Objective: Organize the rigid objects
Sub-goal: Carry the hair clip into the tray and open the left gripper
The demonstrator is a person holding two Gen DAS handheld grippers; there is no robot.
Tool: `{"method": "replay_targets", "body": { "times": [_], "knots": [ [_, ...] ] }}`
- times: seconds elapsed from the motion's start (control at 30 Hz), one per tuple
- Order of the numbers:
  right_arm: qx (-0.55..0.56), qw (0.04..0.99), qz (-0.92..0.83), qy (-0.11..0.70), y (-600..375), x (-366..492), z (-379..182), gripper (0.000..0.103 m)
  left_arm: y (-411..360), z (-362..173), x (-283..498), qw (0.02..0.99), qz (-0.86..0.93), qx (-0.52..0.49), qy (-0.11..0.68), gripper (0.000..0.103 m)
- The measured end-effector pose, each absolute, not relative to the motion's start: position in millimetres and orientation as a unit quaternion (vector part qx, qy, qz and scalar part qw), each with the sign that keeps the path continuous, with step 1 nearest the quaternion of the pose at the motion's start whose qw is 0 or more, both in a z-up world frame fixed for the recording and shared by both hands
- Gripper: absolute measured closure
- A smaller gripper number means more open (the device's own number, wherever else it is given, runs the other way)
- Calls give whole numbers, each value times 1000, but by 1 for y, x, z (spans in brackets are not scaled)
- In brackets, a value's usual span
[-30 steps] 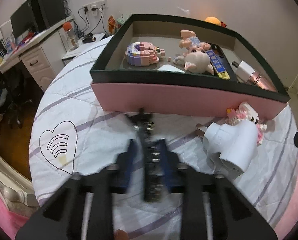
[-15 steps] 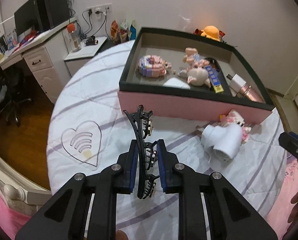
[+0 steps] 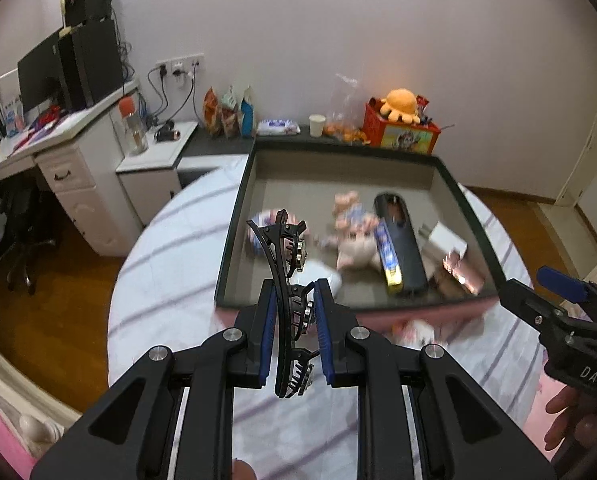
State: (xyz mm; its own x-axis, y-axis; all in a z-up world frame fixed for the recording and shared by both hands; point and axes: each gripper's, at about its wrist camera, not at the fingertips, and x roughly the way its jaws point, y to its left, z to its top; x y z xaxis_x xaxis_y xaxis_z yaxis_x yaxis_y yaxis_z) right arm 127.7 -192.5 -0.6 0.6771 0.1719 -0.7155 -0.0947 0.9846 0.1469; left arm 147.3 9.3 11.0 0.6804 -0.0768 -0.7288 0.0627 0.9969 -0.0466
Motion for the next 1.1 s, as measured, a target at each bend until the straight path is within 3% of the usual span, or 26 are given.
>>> {"method": "replay_targets", "body": {
  "times": [0.2, 0.73, 0.8, 0.83, 0.9, 1.1],
  "knots": [
    [45, 920, 73, 383, -191, 158, 7, 17, 3, 10, 187, 917, -42, -8, 397, 84],
    [59, 904, 56, 419, -206, 200, -26, 17, -15, -60, 256, 881, -57, -8, 470, 81],
    [59, 904, 55, 421, -206, 199, -27, 17, -14, -60, 254, 881, -59, -10, 469, 50],
    [59, 903, 54, 421, -206, 199, -27, 17, -14, -59, 254, 882, -58, -8, 469, 45],
    [60, 904, 54, 421, -206, 198, -26, 17, -11, -56, 251, 884, -41, 3, 466, 4],
    [57, 908, 58, 411, -200, 184, -16, 17, -1, -32, 228, 901, -32, -4, 432, 0]
  ]
}}
